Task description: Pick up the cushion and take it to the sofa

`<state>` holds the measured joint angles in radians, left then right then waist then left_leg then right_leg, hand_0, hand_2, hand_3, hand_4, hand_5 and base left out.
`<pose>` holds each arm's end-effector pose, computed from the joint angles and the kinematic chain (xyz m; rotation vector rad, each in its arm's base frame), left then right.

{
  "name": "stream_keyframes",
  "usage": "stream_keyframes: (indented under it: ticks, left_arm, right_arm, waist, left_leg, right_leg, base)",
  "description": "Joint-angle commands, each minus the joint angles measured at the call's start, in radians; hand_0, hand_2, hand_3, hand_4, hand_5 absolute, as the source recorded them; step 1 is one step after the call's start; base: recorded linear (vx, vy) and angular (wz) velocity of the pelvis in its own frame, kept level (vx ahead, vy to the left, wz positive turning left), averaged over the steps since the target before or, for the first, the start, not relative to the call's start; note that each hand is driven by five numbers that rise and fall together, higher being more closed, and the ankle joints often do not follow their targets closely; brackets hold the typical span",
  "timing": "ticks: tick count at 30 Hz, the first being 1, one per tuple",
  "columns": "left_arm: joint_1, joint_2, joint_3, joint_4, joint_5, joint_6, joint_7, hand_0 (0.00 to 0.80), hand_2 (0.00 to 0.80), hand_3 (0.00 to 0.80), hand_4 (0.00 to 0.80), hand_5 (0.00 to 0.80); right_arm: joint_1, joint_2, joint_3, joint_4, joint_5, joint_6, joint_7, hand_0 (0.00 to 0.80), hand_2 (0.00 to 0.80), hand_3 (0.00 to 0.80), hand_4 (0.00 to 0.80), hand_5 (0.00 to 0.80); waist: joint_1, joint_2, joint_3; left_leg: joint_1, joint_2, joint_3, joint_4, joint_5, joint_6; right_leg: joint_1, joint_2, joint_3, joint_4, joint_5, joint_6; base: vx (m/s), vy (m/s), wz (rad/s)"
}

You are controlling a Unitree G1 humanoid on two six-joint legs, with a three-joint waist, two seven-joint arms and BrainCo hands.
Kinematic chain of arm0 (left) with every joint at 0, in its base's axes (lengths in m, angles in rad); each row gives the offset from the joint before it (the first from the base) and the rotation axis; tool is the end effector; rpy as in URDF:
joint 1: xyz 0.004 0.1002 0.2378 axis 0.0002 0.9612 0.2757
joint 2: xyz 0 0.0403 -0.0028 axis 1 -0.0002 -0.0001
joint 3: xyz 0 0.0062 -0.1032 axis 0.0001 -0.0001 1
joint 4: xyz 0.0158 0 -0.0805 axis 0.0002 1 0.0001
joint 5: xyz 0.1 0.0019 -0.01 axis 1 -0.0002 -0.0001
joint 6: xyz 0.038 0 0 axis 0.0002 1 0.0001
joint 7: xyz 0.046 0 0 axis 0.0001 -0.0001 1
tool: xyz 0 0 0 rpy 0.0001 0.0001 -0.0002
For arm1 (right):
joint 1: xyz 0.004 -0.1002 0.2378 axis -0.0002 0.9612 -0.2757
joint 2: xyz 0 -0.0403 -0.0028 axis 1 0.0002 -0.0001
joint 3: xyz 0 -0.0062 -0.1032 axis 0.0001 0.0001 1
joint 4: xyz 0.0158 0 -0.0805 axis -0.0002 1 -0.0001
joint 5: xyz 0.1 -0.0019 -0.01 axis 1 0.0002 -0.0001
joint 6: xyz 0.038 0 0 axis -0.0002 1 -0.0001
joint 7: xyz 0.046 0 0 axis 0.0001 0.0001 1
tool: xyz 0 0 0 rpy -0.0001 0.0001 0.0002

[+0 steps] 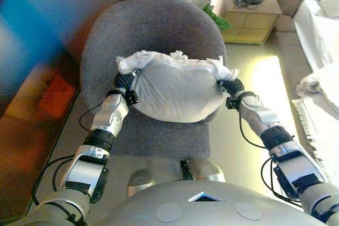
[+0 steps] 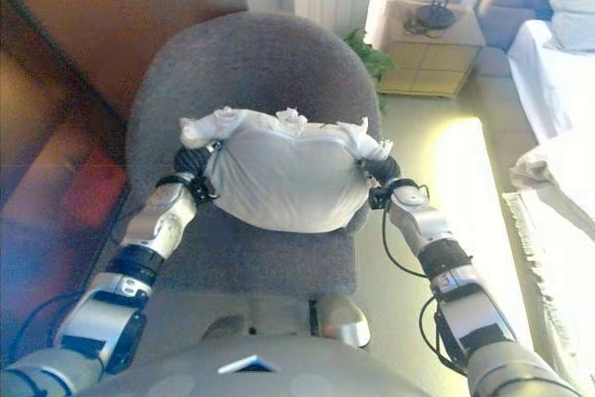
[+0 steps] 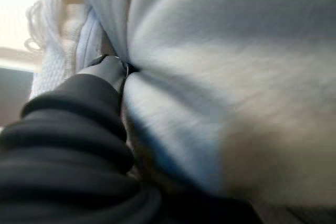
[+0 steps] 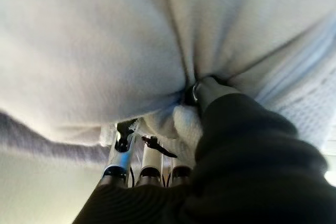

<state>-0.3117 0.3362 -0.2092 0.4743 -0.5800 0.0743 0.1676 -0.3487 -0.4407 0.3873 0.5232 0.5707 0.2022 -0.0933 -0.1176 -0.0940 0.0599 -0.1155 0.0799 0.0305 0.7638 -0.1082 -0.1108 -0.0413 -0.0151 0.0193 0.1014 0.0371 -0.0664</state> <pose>0.2558 0.1862 0.0253 -0.1379 0.3111 0.0734 0.2529 -0.1915 0.0148 -0.0609 0.4998 0.0809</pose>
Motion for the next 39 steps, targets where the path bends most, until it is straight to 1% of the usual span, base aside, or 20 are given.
stream_keyframes:
  ticks: [1,2,3,4,5,6,8,10,14,15,17,19,21,23,25,27,29,31,34,39]
  left_arm:
    - [-0.068,-0.001,-0.014,-0.083,-0.02,-0.061,-0.062,0.8,0.8,0.8,0.8,0.8]
    - [-0.074,0.003,-0.008,-0.069,-0.026,-0.064,-0.071,0.8,0.8,0.8,0.8,0.8]
    - [-0.077,0.005,-0.004,-0.06,-0.027,-0.065,-0.079,0.8,0.8,0.8,0.8,0.8]
    - [-0.086,0.002,-0.002,-0.041,-0.024,-0.07,-0.087,0.8,0.8,0.8,0.8,0.8]
    - [-0.091,-0.002,-0.005,-0.033,-0.022,-0.075,-0.086,0.8,0.8,0.8,0.8,0.8]
    - [-0.098,-0.006,-0.012,-0.025,-0.024,-0.078,-0.084,0.8,0.8,0.8,0.8,0.8]
    - [-0.106,-0.011,-0.027,-0.021,-0.032,-0.077,-0.085,0.8,0.8,0.8,0.8,0.8]
    - [-0.112,-0.008,-0.042,-0.028,-0.032,-0.074,-0.077,0.8,0.8,0.8,0.8,0.8]
    - [-0.12,-0.006,-0.056,-0.024,-0.025,-0.071,-0.059,0.8,0.8,0.8,0.8,0.8]
    - [-0.13,-0.002,-0.065,-0.01,-0.011,-0.067,-0.046,0.8,0.8,0.8,0.8,0.8]
    - [-0.139,0.005,-0.072,0.003,-0.004,-0.061,-0.039,0.8,0.8,0.8,0.8,0.8]
    - [-0.145,0.005,-0.078,0.016,0.007,-0.039,-0.023,0.8,0.8,0.8,0.8,0.8]
    - [-0.158,0.001,-0.093,0.044,0.027,-0.013,-0.002,0.8,0.8,0.8,0.8,0.8]
    - [-0.172,-0.007,-0.111,0.085,0.039,0.001,0.008,0.8,0.8,0.8,0.8,0.8]
    - [-0.175,-0.005,-0.126,0.096,0.039,0.001,-0.004,0.8,0.8,0.8,0.8,0.8]
    - [-0.17,-0.002,-0.127,0.079,0.035,0.01,0.007,0.8,0.8,0.8,0.8,0.8]
    - [-0.182,0.0,-0.138,0.069,0.03,0.006,0.028,0.8,0.8,0.8,0.8,0.8]
    - [-0.245,0.013,-0.158,0.08,0.006,0.008,0.052,0.8,0.8,0.8,0.8,0.8]
    - [-0.353,0.034,-0.166,0.132,-0.032,-0.012,0.062,0.8,0.8,0.8,0.8,0.8]
    - [-0.403,0.032,-0.176,0.161,-0.035,-0.044,0.106,0.8,0.8,0.8,0.8,0.8]
  right_arm:
    - [-0.139,0.062,-0.023,-0.057,0.037,-0.097,0.004,0.8,0.8,0.8,0.8,0.8]
    - [-0.147,0.066,-0.021,-0.056,0.039,-0.091,0.001,0.8,0.8,0.8,0.8,0.8]
    - [-0.149,0.067,-0.02,-0.058,0.038,-0.087,-0.001,0.8,0.8,0.8,0.8,0.8]
    - [-0.153,0.07,-0.021,-0.061,0.033,-0.077,0.0,0.8,0.8,0.8,0.8,0.8]
    - [-0.153,0.071,-0.022,-0.064,0.028,-0.073,0.0,0.8,0.8,0.8,0.8,0.8]
    - [-0.147,0.072,-0.025,-0.069,0.019,-0.069,-0.002,0.8,0.8,0.8,0.8,0.8]
    - [-0.125,0.069,-0.034,-0.082,0.008,-0.069,-0.015,0.8,0.8,0.8,0.8,0.8]
    - [-0.1,0.068,-0.045,-0.093,0.001,-0.078,-0.025,0.8,0.8,0.8,0.8,0.8]
    - [-0.116,0.079,-0.043,-0.077,-0.026,-0.091,-0.05,0.8,0.8,0.8,0.8,0.8]
    - [-0.14,0.089,-0.035,-0.063,-0.026,-0.088,-0.073,0.8,0.8,0.8,0.8,0.8]
    - [-0.167,0.099,-0.029,-0.037,-0.014,-0.084,-0.094,0.8,0.8,0.8,0.8,0.8]
    - [-0.188,0.107,-0.023,-0.004,0.012,-0.08,-0.108,0.8,0.8,0.8,0.8,0.8]
    - [-0.21,0.121,-0.015,0.052,0.022,-0.084,-0.127,0.8,0.8,0.8,0.8,0.8]
    - [-0.24,0.128,-0.019,0.111,0.042,-0.076,-0.157,0.8,0.8,0.8,0.8,0.8]
    - [-0.272,0.125,-0.027,0.149,0.071,-0.073,-0.184,0.8,0.8,0.8,0.8,0.8]
    - [-0.29,0.121,-0.038,0.158,0.096,-0.068,-0.2,0.8,0.8,0.8,0.8,0.8]
    - [-0.323,0.11,-0.032,0.155,0.113,-0.069,-0.225,0.8,0.8,0.8,0.8,0.8]
    - [-0.389,0.093,-0.02,0.175,0.116,-0.072,-0.228,0.8,0.8,0.8,0.8,0.8]
    - [-0.506,0.053,-0.008,0.256,0.152,-0.091,-0.184,0.8,0.8,0.8,0.8,0.8]
    - [-0.562,0.036,0.016,0.296,0.164,-0.11,-0.151,0.8,0.8,0.8,0.8,0.8]
  waist:
    - [0.056,0.003,-0.031]
    - [0.063,0.011,-0.031]
    - [0.066,0.012,-0.031]
    - [0.059,0.019,-0.04]
    - [0.052,0.025,-0.045]
    - [0.039,0.035,-0.053]
    - [0.02,0.054,-0.062]
    - [0.011,0.07,-0.062]
    - [0.02,0.08,-0.048]
    - [0.032,0.083,-0.034]
    - [0.054,0.082,-0.019]
    - [0.076,0.074,-0.011]
    - [0.091,0.064,-0.005]
    - [0.1,0.055,0.002]
    - [0.106,0.045,0.016]
    - [0.117,0.037,0.029]
    - [0.126,0.035,0.045]
    - [0.132,0.033,0.069]
    - [0.129,0.034,0.128]
    - [0.12,0.047,0.184]
  left_leg:
    - [0.003,0.024,0.03,-0.282,0.155,0.039]
    - [0.018,0.034,0.028,-0.37,0.155,0.032]
    - [0.03,0.035,0.028,-0.404,0.144,0.03]
    - [0.065,0.038,0.036,-0.458,0.102,0.025]
    - [0.089,0.039,0.05,-0.487,0.085,0.023]
    - [0.123,0.04,0.082,-0.534,0.063,0.022]
    - [0.163,0.04,0.139,-0.606,0.056,0.024]
    - [0.176,0.03,0.147,-0.647,0.063,0.029]
    - [0.167,0.008,0.142,-0.662,0.06,0.045]
    - [0.162,0.001,0.149,-0.653,0.051,0.057]
    - [0.155,-0.004,0.156,-0.63,0.037,0.065]
    - [0.152,-0.004,0.155,-0.61,0.026,0.061]
    - [0.151,0.001,0.147,-0.588,0.014,0.049]
    - [0.149,0.019,0.132,-0.561,0.003,0.03]
    - [0.147,0.051,0.127,-0.534,-0.01,0.009]
    - [0.127,0.081,0.124,-0.505,-0.019,-0.006]
    - [0.063,0.112,0.106,-0.466,-0.011,-0.027]
    - [-0.019,0.139,0.095,-0.415,-0.004,-0.046]
    - [-0.128,0.179,0.068,-0.324,-0.012,-0.065]
    - [-0.21,0.198,0.031,-0.233,-0.032,-0.075]
  right_leg:
    - [0.051,-0.039,0.018,0.0,-0.015,0.131]
    - [0.067,-0.044,0.018,-0.004,-0.026,0.143]
    - [0.073,-0.052,0.017,-0.006,-0.03,0.151]
    - [0.068,-0.074,0.006,-0.002,-0.034,0.166]
    - [0.063,-0.081,0.0,0.001,-0.035,0.173]
    - [0.055,-0.089,-0.011,0.005,-0.035,0.183]
    - [0.044,-0.1,-0.034,0.014,-0.035,0.199]
    - [0.031,-0.112,-0.049,0.033,-0.041,0.213]
    - [-0.011,-0.143,-0.075,0.113,-0.04,0.235]
    - [-0.035,-0.164,-0.102,0.183,-0.029,0.241]
    - [-0.05,-0.198,-0.134,0.244,-0.014,0.237]
    - [-0.038,-0.234,-0.149,0.237,0.004,0.234]
    - [-0.021,-0.267,-0.147,0.198,0.033,0.244]
    - [-0.003,-0.292,-0.132,0.132,0.045,0.259]
    - [0.001,-0.303,-0.119,0.086,0.056,0.282]
    - [0.008,-0.301,-0.13,0.056,0.045,0.302]
    - [0.001,-0.289,-0.122,0.047,0.029,0.307]
    - [-0.027,-0.282,-0.125,0.056,0.013,0.307]
    - [-0.118,-0.278,-0.116,0.136,-0.016,0.3]
    - [-0.222,-0.273,-0.075,0.267,-0.06,0.282]
  base:
    - [0.291,0.215,-0.23]
    - [0.192,0.167,-0.36]
    - [0.16,0.18,-0.34]
    - [0.109,0.156,-0.28]
    - [0.093,0.187,-0.21]
    - [0.051,0.148,-0.22]
    - [0.033,0.176,0.01]
    - [-0.003,0.155,0.1]
    - [-0.06,0.094,0.11]
    - [-0.046,0.052,0.05]
    - [-0.026,0.008,-0.07]
    - [0.036,-0.089,-0.11]
    - [0.095,-0.17,0.03]
    - [0.134,-0.225,0.0]
    - [0.133,-0.243,0.1]
    - [0.021,-0.217,0.29]
    - [-0.15,-0.165,0.14]
    - [-0.27,-0.159,-0.01]
    - [-0.291,-0.092,-0.01]
    - [-0.087,0.017,-0.08]
